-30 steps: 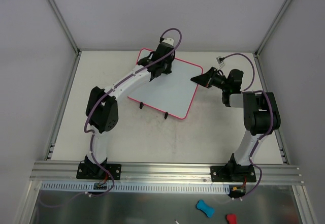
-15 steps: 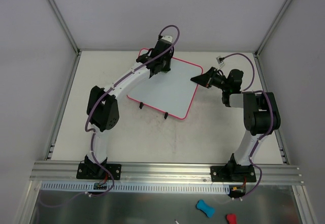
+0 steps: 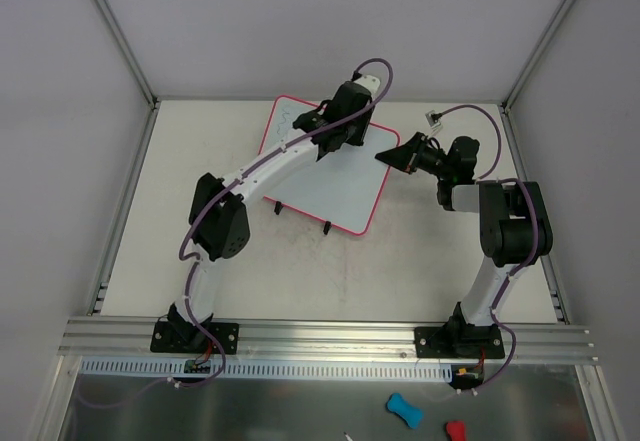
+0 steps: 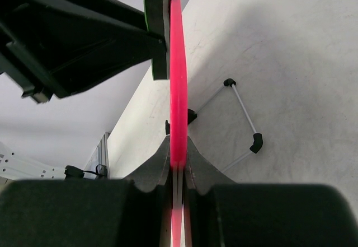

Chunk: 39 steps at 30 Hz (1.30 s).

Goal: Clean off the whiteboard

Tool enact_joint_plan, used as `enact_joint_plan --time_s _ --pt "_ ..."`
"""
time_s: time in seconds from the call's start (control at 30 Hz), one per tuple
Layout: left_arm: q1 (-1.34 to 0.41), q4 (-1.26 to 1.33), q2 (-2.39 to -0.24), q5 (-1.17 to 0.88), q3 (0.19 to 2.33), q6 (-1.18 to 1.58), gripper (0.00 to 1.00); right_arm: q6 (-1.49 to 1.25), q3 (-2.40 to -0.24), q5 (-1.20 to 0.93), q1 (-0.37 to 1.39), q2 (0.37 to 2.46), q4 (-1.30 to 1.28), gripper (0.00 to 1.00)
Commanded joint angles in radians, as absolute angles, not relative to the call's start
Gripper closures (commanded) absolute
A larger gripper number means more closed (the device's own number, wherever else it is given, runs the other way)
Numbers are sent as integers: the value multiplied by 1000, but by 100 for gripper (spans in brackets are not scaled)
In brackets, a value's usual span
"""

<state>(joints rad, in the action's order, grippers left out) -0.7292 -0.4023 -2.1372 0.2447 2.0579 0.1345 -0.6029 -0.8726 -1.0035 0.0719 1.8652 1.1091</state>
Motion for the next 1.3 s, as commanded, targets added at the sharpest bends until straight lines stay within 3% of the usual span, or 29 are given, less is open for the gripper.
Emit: enact_joint_plan --time_s 0.0,0.3,0.7,1.27 --pt "-787 -383 -2183 229 2108 63 100 -529 -874 -1108 117 1807 1203 100" --pt "-790 -385 -2197 284 2158 83 100 -529 -873 -1108 117 1802 1203 100" --pt "-632 -397 -2106 365 1968 261 100 -532 -874 -1108 117 1801 1203 100" --pt "-561 -399 -2089 210 1974 296 100 -529 -870 -1109 117 1795 1203 100"
